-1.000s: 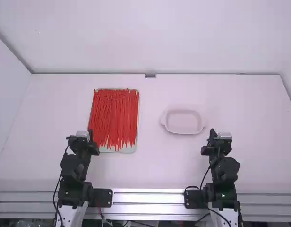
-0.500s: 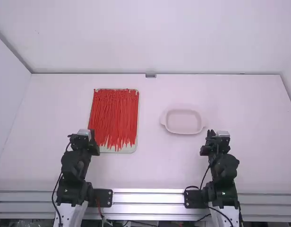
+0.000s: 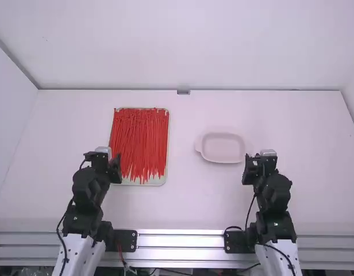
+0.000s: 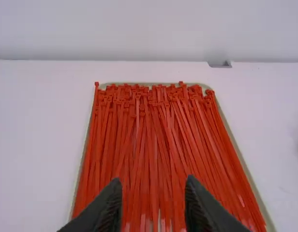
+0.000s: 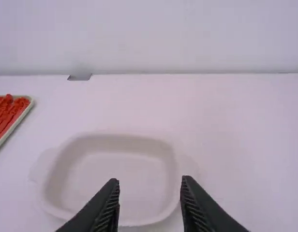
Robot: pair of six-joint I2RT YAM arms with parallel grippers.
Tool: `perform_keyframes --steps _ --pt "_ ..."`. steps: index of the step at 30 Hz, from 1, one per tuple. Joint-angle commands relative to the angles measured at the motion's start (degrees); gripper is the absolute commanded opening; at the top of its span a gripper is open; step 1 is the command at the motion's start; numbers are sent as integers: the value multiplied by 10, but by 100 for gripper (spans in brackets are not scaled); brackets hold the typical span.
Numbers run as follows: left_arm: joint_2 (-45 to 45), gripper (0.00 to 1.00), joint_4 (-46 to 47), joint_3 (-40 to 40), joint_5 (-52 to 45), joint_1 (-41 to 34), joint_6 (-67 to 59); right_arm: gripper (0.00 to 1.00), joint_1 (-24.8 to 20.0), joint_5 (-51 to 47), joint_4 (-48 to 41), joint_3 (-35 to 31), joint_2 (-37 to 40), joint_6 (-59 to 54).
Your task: Fasten the cable tie
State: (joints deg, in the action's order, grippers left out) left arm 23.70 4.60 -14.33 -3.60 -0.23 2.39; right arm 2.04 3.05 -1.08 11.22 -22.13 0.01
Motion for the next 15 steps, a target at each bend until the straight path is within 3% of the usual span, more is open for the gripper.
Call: perform_keyframes --steps 1,15 --pt "29 39 4 -33 -13 -6 11 39 4 10 1 36 -28 2" --pt "220 67 43 -157 -48 -12 36 66 31 39 -7 140 -207 6"
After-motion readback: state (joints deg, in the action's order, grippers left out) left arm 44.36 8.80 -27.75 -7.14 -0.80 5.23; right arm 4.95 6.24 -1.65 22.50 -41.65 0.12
